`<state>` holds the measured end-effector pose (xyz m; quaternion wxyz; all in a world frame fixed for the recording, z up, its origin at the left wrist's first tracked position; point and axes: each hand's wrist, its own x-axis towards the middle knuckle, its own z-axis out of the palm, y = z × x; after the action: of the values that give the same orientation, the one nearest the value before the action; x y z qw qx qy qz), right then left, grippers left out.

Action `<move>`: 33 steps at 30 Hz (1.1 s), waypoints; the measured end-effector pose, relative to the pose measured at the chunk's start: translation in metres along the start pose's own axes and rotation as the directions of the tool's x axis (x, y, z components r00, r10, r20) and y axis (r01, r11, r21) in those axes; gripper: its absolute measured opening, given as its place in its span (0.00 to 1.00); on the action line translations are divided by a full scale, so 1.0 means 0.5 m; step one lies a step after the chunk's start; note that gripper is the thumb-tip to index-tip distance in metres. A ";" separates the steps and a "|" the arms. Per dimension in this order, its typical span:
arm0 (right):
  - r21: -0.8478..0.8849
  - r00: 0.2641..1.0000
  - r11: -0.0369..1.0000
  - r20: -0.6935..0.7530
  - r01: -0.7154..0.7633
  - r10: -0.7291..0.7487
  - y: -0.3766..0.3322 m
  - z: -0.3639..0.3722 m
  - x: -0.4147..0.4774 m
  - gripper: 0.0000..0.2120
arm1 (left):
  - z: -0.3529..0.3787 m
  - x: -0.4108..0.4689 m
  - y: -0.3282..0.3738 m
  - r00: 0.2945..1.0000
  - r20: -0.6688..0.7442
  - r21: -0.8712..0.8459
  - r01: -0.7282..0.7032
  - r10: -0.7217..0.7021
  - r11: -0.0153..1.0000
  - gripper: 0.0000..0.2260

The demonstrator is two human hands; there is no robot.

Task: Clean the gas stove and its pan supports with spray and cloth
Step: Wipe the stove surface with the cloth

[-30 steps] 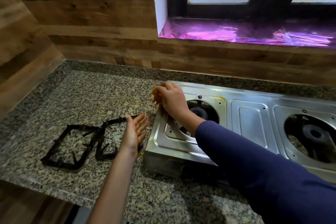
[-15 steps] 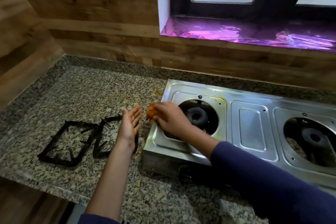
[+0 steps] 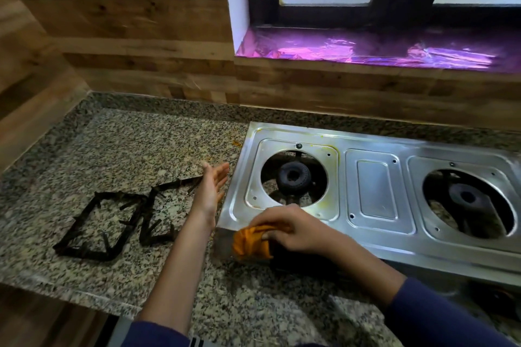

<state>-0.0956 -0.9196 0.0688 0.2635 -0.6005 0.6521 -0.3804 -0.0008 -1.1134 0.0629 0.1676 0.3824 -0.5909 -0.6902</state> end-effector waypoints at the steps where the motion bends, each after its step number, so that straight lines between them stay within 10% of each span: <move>1: 0.049 0.998 0.997 0.005 -0.063 0.062 0.006 -0.021 -0.023 0.13 | 0.006 -0.003 -0.005 1.000 0.013 0.002 0.008 -0.008 1.000 0.33; 9: 0.478 0.948 0.830 0.022 -0.288 0.317 0.029 -0.132 -0.097 0.13 | 0.022 -0.022 -0.015 1.000 0.009 0.025 0.008 -0.009 1.000 0.32; 14: 0.211 0.927 0.958 -0.280 -0.195 0.251 0.037 -0.089 0.015 0.14 | 0.027 -0.030 -0.016 1.000 0.002 0.097 -0.018 0.018 0.995 0.35; 24: 0.189 0.979 0.961 0.060 -0.202 0.194 0.001 -0.026 -0.036 0.14 | 0.027 -0.020 -0.043 0.996 -0.038 0.203 -0.073 0.082 0.976 0.32; 27: 0.414 0.975 0.883 0.065 -0.220 0.213 0.009 -0.058 -0.102 0.14 | 0.053 -0.029 -0.052 0.940 -0.074 0.610 -0.222 0.333 0.760 0.28; 33: 0.386 0.772 0.888 -0.474 -0.250 0.423 0.089 -0.190 -0.113 0.14 | 0.102 -0.038 -0.080 0.883 0.030 0.861 -0.261 0.468 0.437 0.26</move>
<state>-0.1895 -0.8473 0.0806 0.2196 -0.2913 0.7317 -0.5758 -0.0166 -1.0557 0.0316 0.1684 0.3484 -0.8962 -0.2173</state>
